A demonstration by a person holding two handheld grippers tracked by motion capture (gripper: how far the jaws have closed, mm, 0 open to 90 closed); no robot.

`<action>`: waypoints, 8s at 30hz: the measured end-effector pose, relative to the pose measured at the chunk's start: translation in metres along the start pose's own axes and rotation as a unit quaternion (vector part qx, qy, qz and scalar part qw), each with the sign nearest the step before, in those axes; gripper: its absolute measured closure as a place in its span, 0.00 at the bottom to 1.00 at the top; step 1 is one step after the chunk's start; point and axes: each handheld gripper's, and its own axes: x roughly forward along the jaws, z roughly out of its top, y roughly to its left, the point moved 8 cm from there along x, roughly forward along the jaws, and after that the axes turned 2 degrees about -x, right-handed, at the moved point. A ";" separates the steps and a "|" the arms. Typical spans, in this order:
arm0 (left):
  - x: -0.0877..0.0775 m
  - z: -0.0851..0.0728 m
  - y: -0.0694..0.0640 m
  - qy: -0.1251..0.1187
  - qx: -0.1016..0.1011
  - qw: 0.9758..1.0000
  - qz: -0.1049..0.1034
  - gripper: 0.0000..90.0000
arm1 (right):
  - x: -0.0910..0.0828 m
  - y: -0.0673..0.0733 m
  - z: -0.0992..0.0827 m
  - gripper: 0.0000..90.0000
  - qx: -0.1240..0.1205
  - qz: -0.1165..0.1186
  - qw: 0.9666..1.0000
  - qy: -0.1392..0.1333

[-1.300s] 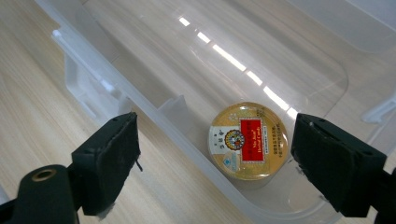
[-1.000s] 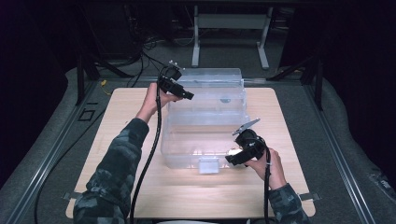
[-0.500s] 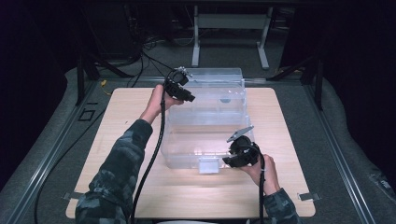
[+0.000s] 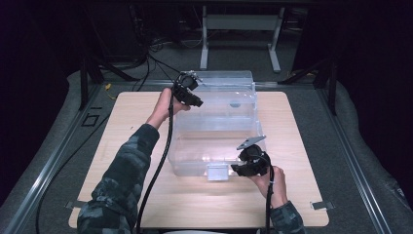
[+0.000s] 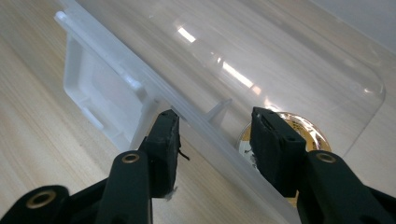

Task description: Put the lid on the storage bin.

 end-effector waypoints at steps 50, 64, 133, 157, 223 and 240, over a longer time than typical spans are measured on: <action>-0.038 -0.008 -0.035 -0.032 0.015 0.999 -0.004 0.86 | 0.001 0.002 0.000 0.55 0.009 -0.012 1.000 -0.007; -0.049 -0.015 -0.048 -0.047 0.021 0.999 0.000 0.86 | 0.001 0.002 0.000 0.55 0.008 -0.012 1.000 -0.006; -0.069 -0.044 -0.087 -0.081 0.042 0.996 0.012 0.87 | 0.001 0.002 0.000 0.55 0.005 -0.010 1.000 -0.011; -0.071 -0.051 -0.093 -0.088 0.038 0.995 0.009 0.86 | 0.002 0.001 -0.001 0.54 0.004 0.004 1.000 -0.005; -0.069 -0.076 -0.116 -0.118 0.037 0.992 -0.005 0.86 | -0.001 0.002 0.000 0.50 0.022 -0.010 1.000 -0.009; -0.067 -0.083 -0.123 -0.120 0.046 0.992 0.000 0.86 | -0.001 0.003 0.000 0.50 0.028 -0.008 1.000 -0.012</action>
